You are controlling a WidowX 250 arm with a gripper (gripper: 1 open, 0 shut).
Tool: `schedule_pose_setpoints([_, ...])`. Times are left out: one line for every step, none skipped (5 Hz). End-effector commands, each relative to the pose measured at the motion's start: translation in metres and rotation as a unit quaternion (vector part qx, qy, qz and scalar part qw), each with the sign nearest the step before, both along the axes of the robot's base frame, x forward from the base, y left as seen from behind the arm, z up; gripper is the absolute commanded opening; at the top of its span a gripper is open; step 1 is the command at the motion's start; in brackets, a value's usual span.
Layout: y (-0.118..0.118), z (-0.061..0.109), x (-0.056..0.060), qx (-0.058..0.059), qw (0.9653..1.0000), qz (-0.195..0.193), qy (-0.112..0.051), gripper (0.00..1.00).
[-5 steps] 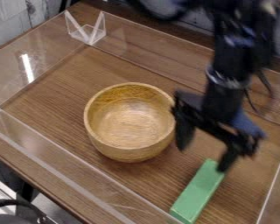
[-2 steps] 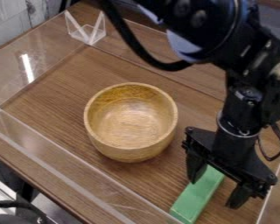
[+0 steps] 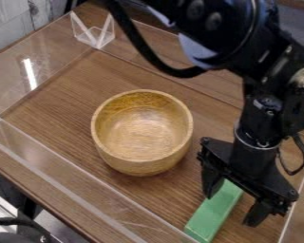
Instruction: Put the green block in the brown bowl
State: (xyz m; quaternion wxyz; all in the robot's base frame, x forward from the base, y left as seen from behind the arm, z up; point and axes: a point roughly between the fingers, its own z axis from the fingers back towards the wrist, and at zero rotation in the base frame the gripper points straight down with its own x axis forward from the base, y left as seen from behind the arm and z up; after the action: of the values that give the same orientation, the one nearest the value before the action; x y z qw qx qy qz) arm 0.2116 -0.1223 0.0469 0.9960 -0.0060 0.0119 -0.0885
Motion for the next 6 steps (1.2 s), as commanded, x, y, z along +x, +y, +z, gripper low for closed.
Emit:
schedule_pose_setpoints([0.0009,0.0061,0.0062,-0.008,0.9999,0.002,-0.014,1.0])
schedule_pose_setpoints([0.0023,0.0057,0.007,-0.009,0.9999,0.0,-0.014,1.0])
schedule_pose_setpoints([0.0035,0.0054,0.0079,-0.01,0.9998,-0.003,-0.014,1.0])
schedule_pose_setpoints([0.0046,0.005,0.0088,-0.011,0.9998,-0.006,-0.015,1.0])
schedule_pose_setpoints([0.0054,0.0039,0.0096,-0.012,0.9998,-0.008,-0.015,1.0])
schedule_pose_setpoints([0.0051,0.0024,0.0101,-0.013,0.9997,-0.011,-0.016,1.0])
